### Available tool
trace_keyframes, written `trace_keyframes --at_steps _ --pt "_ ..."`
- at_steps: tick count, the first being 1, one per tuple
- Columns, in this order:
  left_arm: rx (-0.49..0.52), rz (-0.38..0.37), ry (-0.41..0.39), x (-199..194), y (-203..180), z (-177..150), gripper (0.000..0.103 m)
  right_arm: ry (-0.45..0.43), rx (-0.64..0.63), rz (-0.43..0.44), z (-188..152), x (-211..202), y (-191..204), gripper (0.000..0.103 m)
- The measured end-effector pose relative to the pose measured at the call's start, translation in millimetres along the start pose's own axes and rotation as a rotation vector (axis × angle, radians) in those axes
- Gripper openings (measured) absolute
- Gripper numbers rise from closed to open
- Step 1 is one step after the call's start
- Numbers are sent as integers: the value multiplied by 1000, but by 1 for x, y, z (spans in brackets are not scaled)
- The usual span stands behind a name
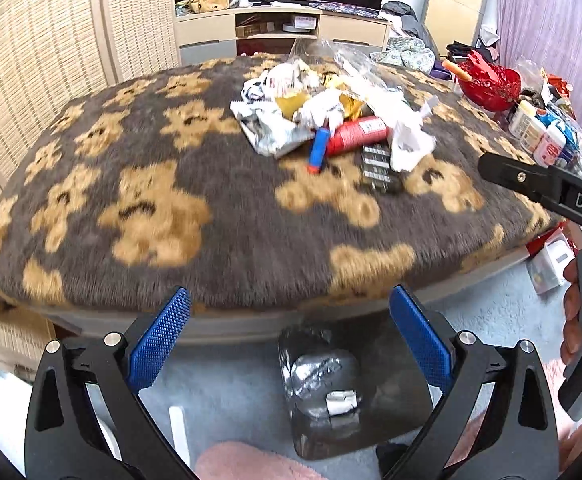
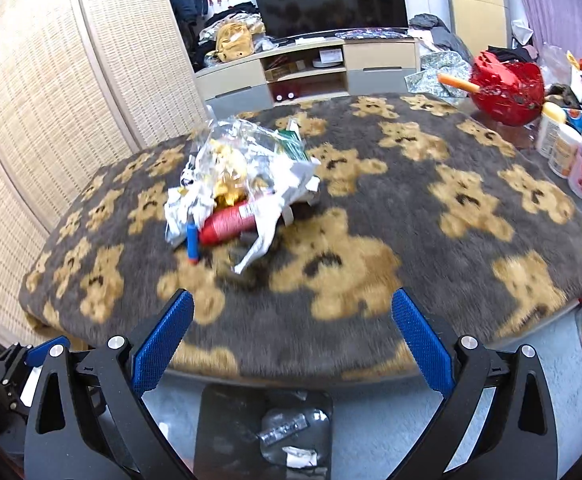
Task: Collect trash
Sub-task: 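Raise both open tools back toward the trash pile on the table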
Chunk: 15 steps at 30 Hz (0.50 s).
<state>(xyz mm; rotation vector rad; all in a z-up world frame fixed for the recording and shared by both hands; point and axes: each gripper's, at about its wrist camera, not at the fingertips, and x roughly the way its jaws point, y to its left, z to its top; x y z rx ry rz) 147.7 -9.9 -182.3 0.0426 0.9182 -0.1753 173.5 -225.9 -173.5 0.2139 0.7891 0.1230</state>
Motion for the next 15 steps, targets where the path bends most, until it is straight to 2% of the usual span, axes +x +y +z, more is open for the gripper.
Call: trace_keyframes --at_steps 6,9,11,12,13,14,15 --pt "-1 -23 -16 21 2 33 95 28 12 49 18 36 4 98" --pt "2 -33 -17 32 2 46 95 62 15 71 23 58 5 84" --pt "9 -41 -19 39 2 52 95 83 13 79 26 69 5 69" --pt "14 -46 -19 44 1 57 95 86 14 81 27 72 5 65" --pt "17 -49 -19 47 0 60 95 89 15 84 28 77 4 56" --pt "20 -53 -19 52 -1 63 95 90 12 83 27 78 3 42" --pt "21 -54 -17 57 -2 66 95 95 4 76 28 81 2 34"
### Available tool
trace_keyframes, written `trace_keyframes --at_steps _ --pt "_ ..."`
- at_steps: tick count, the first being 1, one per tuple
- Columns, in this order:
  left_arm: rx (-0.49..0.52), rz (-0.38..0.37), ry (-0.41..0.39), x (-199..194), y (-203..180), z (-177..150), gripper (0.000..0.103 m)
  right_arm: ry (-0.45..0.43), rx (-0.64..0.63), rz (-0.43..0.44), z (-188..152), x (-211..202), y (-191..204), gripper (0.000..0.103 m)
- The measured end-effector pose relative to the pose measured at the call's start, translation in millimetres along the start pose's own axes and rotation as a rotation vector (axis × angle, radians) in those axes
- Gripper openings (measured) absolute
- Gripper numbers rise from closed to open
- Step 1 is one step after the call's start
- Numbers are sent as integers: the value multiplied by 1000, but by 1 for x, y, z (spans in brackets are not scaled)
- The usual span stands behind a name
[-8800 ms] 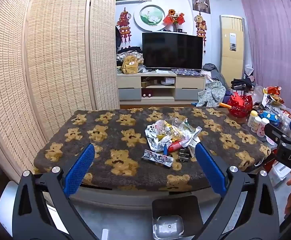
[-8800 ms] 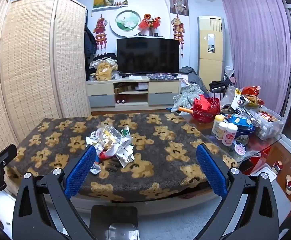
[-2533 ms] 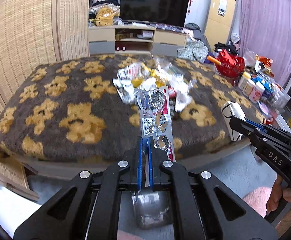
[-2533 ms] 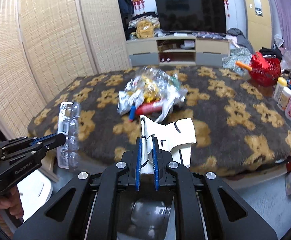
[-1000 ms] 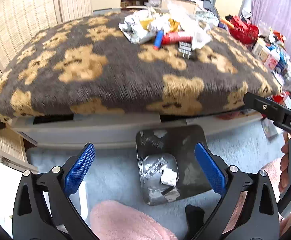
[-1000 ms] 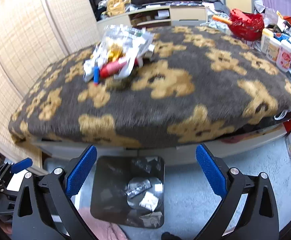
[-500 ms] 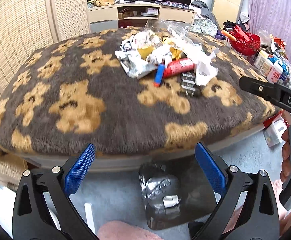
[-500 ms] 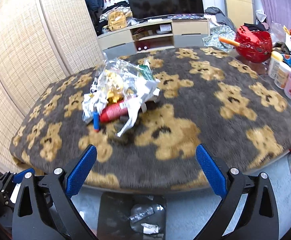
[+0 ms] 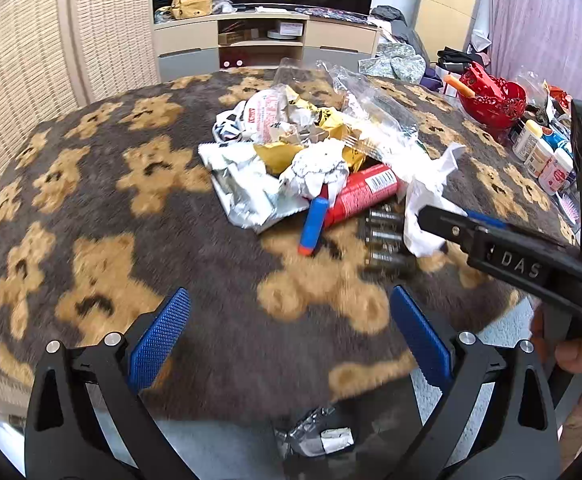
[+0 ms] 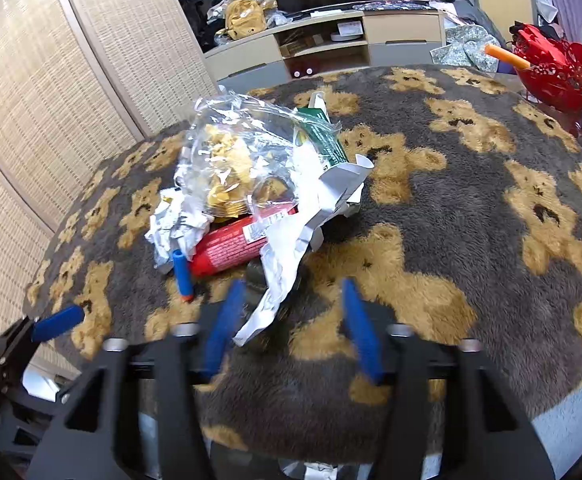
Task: Collect trash
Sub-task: 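Raise both open tools back toward the trash pile on the table, then grasp the blue foam tube with the left tool while the right tool grasps a white paper sheet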
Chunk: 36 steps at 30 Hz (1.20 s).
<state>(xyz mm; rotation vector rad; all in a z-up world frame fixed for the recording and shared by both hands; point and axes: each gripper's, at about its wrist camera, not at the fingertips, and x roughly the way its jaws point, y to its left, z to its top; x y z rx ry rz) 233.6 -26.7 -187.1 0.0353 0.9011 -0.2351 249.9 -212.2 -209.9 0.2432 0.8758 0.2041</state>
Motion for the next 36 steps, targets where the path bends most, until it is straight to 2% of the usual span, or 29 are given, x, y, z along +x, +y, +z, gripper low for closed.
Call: trace_keyframes --at_steps 2,7,9,11,17,19,21,26,36 --pt "-1 -3 6 8 0 5 95 3 -9 -21 0 3 -4 15" --pt "22 -22 24 33 -3 17 90 -24 -7 -61 5 -3 -17 7" --pt "26 -41 49 45 -3 20 73 -41 -7 -78 7 -7 -21 6" --pt "15 -59 70 54 -1 22 61 -53 -6 -88 8 -12 -25 6" --pt "34 -56 80 69 -2 22 43 -55 -7 -90 8 -15 -31 6" --pt "37 -56 73 70 -2 24 32 -54 -7 -91 7 -15 -32 6" --pt "42 -60 69 69 -4 26 12 -54 -7 -92 6 -17 -32 6" --pt "65 -47 42 56 -9 28 11 -68 -3 -96 6 -30 -32 6" --pt "77 -22 -62 -31 -19 27 11 -149 -33 -64 7 -90 -13 2"
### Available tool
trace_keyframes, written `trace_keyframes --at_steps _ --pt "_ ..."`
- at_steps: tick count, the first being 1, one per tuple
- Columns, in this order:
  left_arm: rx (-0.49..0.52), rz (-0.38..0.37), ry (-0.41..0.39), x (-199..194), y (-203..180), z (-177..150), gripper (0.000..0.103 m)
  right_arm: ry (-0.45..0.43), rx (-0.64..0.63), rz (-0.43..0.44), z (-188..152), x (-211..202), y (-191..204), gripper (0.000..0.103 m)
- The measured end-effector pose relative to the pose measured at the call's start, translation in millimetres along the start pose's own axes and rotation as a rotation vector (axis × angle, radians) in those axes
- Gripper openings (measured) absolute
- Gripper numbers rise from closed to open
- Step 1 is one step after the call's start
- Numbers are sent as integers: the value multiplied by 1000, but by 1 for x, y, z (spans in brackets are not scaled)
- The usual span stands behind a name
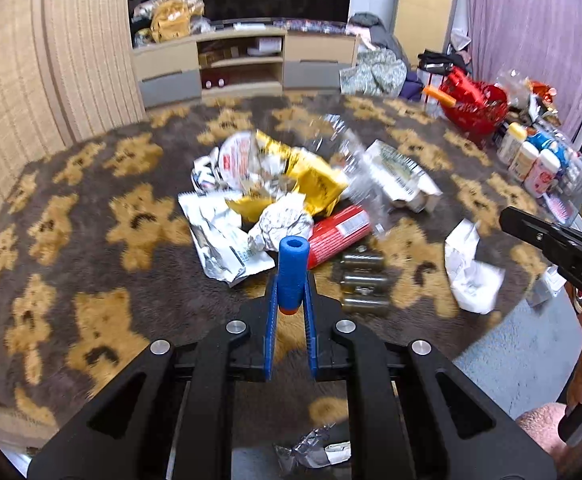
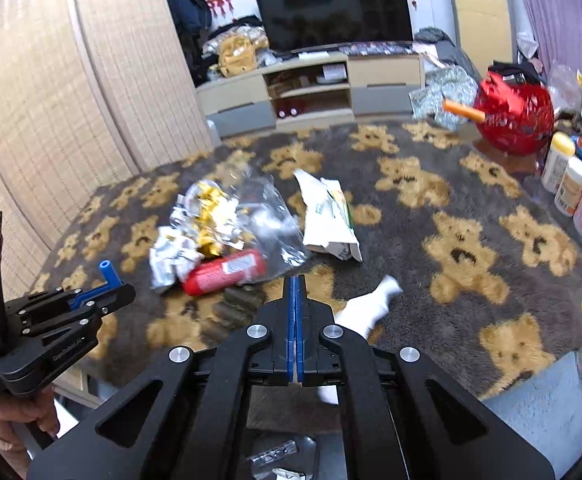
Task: Collect trash
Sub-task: 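Grasp the blue foam tube with the left tool while the right tool grasps a white paper sheet, then carry the blue tube and white paper down over the metal bin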
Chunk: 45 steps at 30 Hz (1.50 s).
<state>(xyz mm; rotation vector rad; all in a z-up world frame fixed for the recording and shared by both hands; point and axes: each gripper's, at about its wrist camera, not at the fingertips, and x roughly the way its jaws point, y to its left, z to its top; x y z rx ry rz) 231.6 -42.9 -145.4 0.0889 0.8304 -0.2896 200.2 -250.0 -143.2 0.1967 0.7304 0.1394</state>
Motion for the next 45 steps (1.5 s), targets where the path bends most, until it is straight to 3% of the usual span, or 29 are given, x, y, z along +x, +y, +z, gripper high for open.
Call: trace_keyframes --at_steps 8,12,17,18,19,20,21,22,30,34,35,37,39,41,45 --pt "11 -5 -86 -76 -15 -16 11 -52 -21 7 -3 -58 13 2" --pt "11 -9 -88 -92 -18 -29 11 -13 15 -9 -10 -54 1 4" --pt "9 -13 -60 -84 -17 -37 11 74 58 -88 -24 -20 -22 7" --pt "8 -14 -51 -79 -17 -38 11 85 60 -101 -27 -14 -25 10" --pt "7 -15 -45 -74 -16 -38 11 94 62 -107 -30 -8 -28 27" --pt "5 -17 -38 -69 -16 -38 11 99 66 -107 -32 -2 -31 51" --pt "2 -19 -32 -64 -16 -38 11 94 69 -107 -32 2 -34 59" --pt "-1 -23 -26 -58 -16 -37 11 90 69 -113 -33 6 -36 61" --pt "-9 -48 13 -21 -15 -34 11 157 47 -133 -36 60 -49 61" --pt "-19 -53 27 -7 -13 -32 11 189 26 -101 -40 83 -42 60" --pt "-20 -54 30 -5 -13 -32 11 190 18 -98 -41 85 -39 53" --pt "-19 -55 33 -2 -13 -32 11 182 0 -116 -44 86 -35 30" --pt "-19 -58 33 -2 -13 -32 11 184 0 -112 -44 84 -35 22" --pt "-19 -61 30 -4 -14 -32 11 193 -3 -108 -45 82 -35 6" --pt "-19 -64 21 -15 -16 -36 11 173 2 -88 -45 64 -31 4"
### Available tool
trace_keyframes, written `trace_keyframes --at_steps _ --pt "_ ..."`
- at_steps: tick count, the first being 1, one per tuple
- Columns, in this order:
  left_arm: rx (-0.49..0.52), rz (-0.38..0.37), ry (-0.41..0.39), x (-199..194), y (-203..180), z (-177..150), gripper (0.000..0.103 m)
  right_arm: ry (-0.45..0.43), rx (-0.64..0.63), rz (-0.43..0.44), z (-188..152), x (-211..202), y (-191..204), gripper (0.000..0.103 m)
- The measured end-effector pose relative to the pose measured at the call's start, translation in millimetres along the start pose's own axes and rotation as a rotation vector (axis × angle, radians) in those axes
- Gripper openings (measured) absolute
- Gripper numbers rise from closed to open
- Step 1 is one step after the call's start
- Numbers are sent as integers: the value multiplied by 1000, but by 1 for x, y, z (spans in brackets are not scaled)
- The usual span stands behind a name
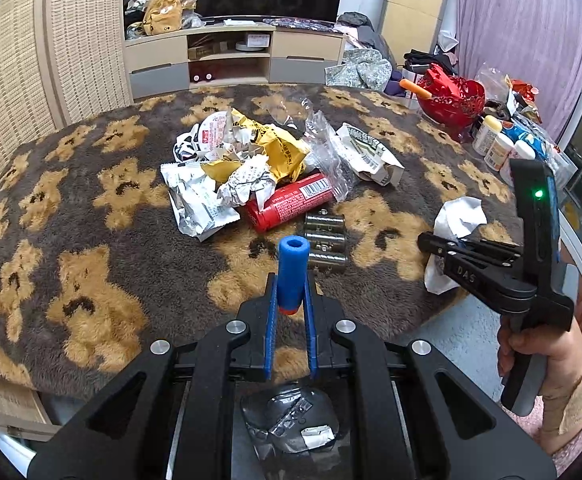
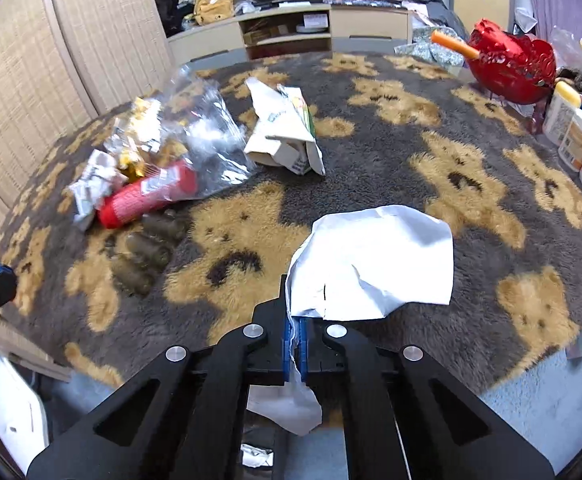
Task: Collect trash
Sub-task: 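Carry the blue tube and white paper down over the metal bin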
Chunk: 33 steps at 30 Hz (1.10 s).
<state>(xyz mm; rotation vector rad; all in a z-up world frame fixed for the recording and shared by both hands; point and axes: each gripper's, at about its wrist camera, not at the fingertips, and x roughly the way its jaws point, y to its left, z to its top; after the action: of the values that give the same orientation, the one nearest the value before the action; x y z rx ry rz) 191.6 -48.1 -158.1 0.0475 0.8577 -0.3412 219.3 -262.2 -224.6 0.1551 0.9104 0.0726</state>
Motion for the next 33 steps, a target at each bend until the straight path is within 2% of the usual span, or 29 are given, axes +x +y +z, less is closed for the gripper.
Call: trace_keyframes --at_steps 10,15,23,30,33 --pt "3 -5 -68 -65 -16 -28 11 -117 -63 34 -17 -96 32 4" --pt "-12 -19 -49 -81 -17 -58 11 -105 -92 74 -42 -120 48 4" --pt "-42 -29 45 -69 -15 -111 11 -1 -95 120 -92 -110 61 4" --pt "-80 -53 149 -38 -15 -153 11 85 -78 124 -126 -84 60 5" --pt "-99 -62 181 -21 -13 -165 11 125 -49 150 -138 -67 59 5"
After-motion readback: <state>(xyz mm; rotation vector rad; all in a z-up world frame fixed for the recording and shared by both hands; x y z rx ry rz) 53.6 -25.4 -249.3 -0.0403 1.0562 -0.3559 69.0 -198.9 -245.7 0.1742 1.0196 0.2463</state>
